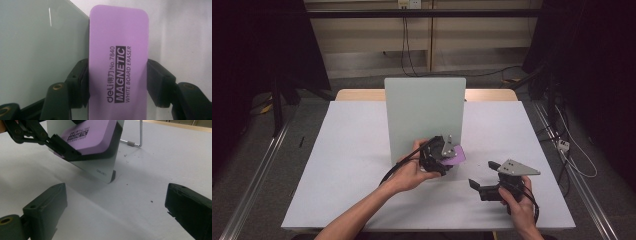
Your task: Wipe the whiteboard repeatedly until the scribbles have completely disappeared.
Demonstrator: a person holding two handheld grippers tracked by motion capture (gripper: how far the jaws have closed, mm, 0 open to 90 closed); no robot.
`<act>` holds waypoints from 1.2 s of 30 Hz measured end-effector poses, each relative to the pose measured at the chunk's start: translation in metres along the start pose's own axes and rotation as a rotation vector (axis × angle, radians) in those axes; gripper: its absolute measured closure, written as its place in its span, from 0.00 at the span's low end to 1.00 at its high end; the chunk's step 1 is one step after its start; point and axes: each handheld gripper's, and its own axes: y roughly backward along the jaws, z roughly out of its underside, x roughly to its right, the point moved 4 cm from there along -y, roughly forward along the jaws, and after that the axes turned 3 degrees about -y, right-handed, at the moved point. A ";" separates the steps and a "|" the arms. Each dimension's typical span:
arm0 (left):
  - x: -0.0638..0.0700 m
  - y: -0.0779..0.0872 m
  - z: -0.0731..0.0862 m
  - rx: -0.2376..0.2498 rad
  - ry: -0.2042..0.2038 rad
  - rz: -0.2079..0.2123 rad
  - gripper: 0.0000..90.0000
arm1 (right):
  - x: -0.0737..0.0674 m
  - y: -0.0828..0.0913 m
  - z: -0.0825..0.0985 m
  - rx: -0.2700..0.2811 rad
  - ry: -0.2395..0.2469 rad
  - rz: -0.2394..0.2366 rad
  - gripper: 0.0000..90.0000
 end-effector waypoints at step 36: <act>0.000 0.011 0.022 -0.061 -0.011 -0.026 0.46 | -0.001 -0.002 0.000 -0.008 -0.001 -0.002 0.05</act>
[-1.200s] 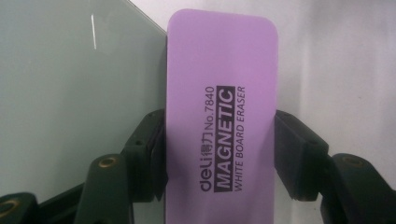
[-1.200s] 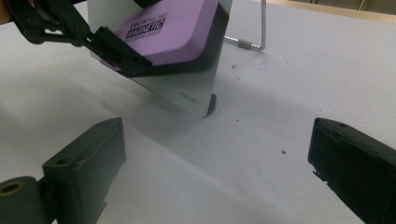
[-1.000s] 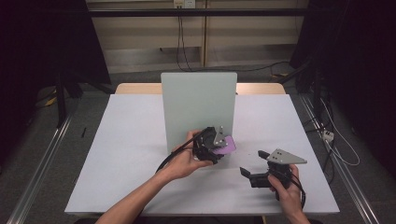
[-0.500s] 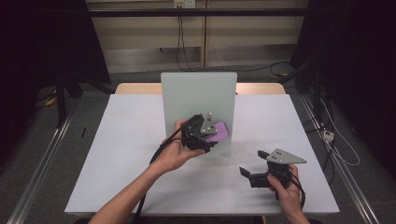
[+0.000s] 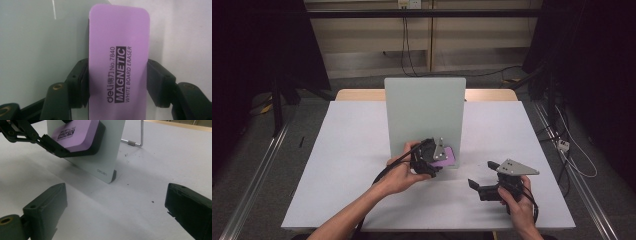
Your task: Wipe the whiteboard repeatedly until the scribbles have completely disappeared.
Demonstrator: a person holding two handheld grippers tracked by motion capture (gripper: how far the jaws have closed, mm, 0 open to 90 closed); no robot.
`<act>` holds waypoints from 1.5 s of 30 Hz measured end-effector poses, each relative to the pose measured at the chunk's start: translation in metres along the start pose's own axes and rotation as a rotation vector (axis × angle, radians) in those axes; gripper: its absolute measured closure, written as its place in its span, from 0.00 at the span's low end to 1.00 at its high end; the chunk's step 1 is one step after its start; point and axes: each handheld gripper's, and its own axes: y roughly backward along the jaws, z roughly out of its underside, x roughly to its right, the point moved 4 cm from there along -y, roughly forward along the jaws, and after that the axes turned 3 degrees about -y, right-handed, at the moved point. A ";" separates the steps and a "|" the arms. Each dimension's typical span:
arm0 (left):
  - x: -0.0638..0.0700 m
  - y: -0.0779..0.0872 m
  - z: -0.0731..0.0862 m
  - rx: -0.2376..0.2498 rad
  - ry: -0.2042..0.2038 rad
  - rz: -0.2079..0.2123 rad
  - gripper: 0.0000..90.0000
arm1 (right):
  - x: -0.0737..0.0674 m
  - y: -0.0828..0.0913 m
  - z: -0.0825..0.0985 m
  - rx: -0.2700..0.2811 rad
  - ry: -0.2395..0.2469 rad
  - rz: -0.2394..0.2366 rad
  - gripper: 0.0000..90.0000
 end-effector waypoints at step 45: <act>-0.001 -0.003 -0.005 0.045 0.056 0.042 0.46 | 0.000 0.001 0.000 0.004 0.003 0.002 0.04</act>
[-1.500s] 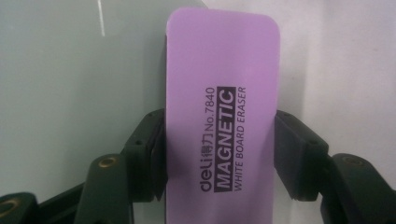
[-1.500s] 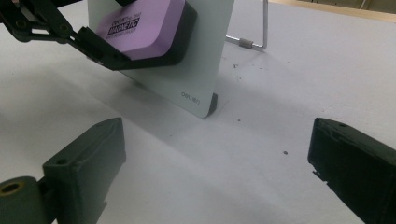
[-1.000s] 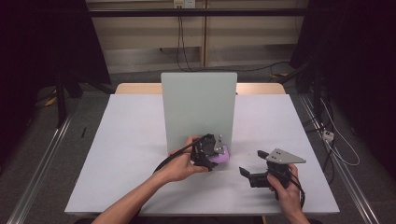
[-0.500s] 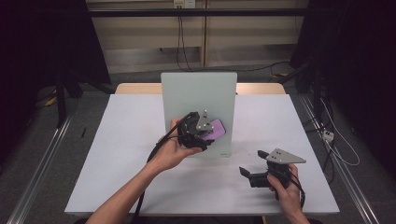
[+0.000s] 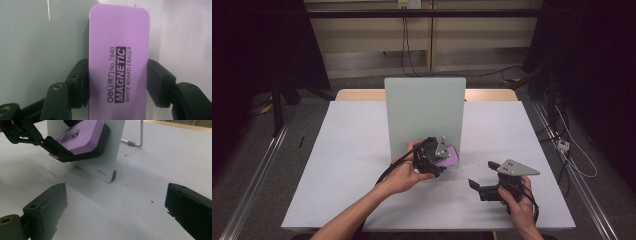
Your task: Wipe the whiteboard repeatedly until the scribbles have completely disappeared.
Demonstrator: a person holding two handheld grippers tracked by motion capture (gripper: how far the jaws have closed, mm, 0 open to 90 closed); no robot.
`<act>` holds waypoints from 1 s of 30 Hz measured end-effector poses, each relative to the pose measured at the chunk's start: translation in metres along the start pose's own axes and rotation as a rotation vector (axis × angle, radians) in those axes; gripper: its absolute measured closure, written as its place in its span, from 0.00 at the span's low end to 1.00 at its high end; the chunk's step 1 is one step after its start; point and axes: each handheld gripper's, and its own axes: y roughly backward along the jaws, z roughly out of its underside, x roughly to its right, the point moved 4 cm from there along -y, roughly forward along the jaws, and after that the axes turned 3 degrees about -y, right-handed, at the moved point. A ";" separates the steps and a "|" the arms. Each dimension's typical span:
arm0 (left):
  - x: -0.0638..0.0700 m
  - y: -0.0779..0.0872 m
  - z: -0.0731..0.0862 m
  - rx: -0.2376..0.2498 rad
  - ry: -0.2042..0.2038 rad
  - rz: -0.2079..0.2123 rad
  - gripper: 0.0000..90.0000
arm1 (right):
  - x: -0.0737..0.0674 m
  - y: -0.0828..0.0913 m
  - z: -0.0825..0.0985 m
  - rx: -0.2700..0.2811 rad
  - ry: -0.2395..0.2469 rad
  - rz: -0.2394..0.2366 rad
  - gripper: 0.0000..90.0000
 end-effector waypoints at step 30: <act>-0.032 0.073 0.034 0.222 0.219 -0.017 0.45 | -0.001 -0.005 -0.001 -0.006 -0.001 0.001 0.05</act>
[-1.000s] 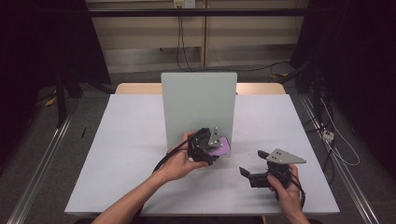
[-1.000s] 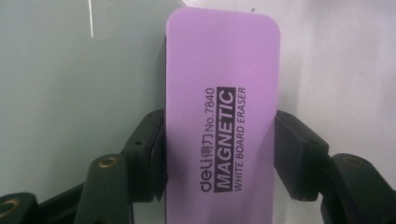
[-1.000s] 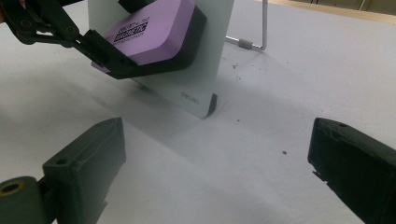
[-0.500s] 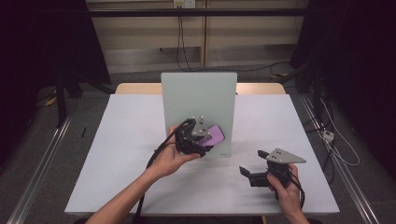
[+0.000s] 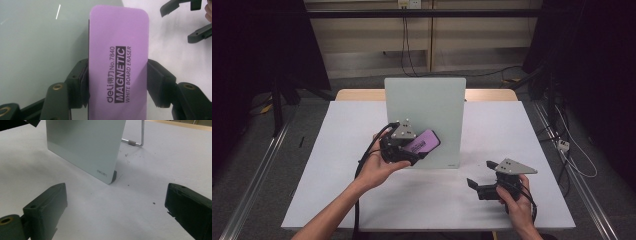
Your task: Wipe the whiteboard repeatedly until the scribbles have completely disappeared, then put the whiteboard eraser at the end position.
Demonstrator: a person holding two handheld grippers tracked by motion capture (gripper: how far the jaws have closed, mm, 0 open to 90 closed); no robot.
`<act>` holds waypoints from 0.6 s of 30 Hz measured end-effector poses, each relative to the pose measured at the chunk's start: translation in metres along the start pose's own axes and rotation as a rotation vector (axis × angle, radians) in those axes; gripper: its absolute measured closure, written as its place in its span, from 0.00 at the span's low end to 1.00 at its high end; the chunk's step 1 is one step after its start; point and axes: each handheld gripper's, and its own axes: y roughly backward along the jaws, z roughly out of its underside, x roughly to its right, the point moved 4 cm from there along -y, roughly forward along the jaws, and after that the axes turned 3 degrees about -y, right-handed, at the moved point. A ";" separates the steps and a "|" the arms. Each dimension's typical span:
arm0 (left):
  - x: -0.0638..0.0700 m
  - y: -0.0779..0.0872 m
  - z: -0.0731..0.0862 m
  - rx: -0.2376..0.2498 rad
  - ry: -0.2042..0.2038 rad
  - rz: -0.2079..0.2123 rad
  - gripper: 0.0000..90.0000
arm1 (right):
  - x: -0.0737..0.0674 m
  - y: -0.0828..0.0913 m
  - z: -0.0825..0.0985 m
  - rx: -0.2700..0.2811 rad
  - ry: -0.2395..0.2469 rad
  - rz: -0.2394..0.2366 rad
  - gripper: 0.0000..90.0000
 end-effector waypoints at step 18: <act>-0.002 0.023 0.034 -0.022 0.077 0.041 0.45 | 0.000 -0.002 -0.002 0.001 -0.004 0.000 0.05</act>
